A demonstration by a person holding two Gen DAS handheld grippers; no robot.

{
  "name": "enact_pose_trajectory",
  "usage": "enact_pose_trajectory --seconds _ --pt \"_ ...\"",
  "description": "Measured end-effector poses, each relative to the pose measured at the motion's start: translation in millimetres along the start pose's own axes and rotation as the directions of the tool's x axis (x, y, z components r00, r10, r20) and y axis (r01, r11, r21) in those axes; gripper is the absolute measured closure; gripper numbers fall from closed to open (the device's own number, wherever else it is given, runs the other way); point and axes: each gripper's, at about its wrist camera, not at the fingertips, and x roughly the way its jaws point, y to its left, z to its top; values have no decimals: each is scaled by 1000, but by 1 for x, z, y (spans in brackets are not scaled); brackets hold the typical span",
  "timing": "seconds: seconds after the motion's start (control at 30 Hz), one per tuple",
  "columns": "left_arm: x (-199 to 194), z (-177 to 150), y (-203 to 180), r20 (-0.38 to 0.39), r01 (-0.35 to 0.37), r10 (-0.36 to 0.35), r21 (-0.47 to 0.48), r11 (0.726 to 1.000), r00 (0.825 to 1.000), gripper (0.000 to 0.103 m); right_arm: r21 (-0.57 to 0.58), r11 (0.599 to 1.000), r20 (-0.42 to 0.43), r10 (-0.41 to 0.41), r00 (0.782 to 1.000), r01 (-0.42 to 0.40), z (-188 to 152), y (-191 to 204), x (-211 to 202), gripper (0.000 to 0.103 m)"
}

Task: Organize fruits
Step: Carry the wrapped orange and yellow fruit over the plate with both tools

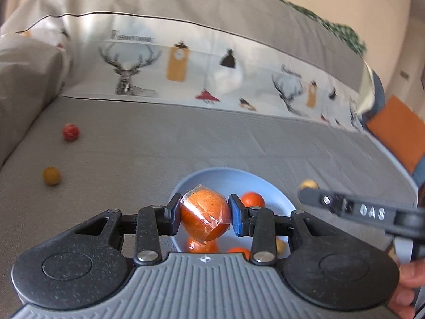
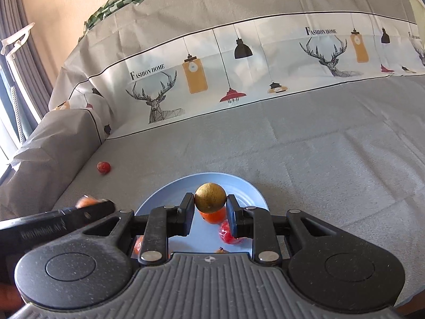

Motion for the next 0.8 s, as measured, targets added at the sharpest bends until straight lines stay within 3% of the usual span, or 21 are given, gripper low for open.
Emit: enact_pose_trajectory --seconds 0.4,0.8 --pt "34 -15 -20 -59 23 -15 138 990 998 62 -29 1000 -69 -3 998 1 -4 3 24 76" --pt "34 -18 -22 -60 28 -19 154 988 998 62 -61 998 -92 3 996 -8 -7 7 30 76"
